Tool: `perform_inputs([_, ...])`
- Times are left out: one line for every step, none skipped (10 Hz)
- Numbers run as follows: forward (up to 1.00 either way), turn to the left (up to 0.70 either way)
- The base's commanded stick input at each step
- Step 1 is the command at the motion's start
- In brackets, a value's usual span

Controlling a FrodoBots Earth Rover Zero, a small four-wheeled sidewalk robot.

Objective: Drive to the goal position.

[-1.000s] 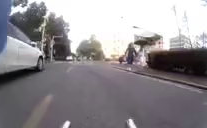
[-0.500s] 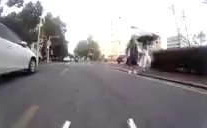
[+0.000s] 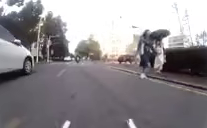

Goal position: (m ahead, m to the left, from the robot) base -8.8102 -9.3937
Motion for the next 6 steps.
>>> perform_inputs([0.70,0.01])
perform_inputs([0.70,0.01])
perform_inputs([0.70,0.00])
perform_inputs([0.62,0.00])
perform_inputs([-0.17,0.00])
perform_inputs([-0.37,0.00])
